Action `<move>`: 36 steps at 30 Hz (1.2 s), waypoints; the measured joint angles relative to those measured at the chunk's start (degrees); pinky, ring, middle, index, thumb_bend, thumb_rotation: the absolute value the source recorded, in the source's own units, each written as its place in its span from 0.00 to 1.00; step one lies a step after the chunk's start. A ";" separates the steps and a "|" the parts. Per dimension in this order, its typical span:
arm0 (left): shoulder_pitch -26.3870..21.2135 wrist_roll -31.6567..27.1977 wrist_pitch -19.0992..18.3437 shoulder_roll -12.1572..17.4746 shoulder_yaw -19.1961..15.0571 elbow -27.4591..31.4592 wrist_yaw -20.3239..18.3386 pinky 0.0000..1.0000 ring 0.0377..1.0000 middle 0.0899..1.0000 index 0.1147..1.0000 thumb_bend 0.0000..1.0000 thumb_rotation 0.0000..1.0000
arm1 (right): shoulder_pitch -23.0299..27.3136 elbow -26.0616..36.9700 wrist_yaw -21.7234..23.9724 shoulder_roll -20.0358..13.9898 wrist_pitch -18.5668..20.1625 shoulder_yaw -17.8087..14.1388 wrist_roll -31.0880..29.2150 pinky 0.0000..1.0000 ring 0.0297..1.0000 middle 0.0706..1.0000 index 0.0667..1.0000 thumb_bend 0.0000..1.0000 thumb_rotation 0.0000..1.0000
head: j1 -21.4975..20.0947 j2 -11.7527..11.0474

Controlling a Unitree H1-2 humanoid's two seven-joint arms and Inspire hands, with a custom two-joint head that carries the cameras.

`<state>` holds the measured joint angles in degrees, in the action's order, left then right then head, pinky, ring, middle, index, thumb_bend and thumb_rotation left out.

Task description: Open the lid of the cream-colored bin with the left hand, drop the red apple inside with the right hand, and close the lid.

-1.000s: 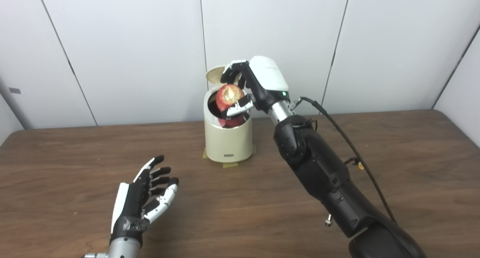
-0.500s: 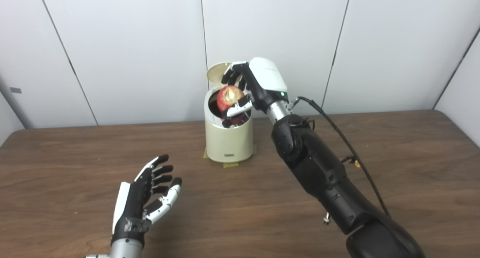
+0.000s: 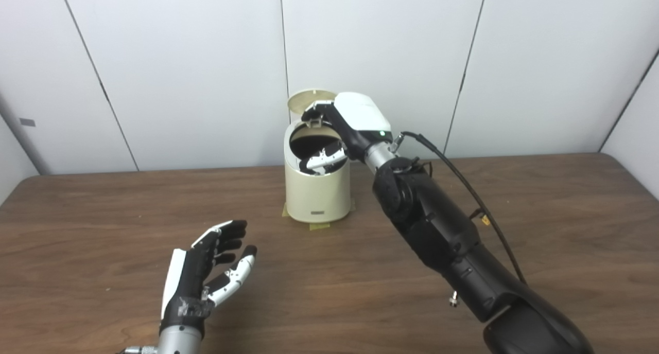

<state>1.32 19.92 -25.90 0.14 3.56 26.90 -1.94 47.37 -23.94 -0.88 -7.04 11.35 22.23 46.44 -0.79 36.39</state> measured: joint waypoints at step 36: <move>-0.75 -1.84 0.15 1.11 -0.90 -2.43 0.21 0.77 0.79 0.78 0.79 0.36 0.20 | -7.18 19.60 -0.25 -2.22 -1.55 -6.66 -5.21 0.36 0.37 0.46 0.48 0.52 0.00 | -0.88 -0.70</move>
<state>0.56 18.08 -25.75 1.26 2.66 24.46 -1.73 40.19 -4.33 -1.13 -9.27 9.81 15.57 41.23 -1.67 35.68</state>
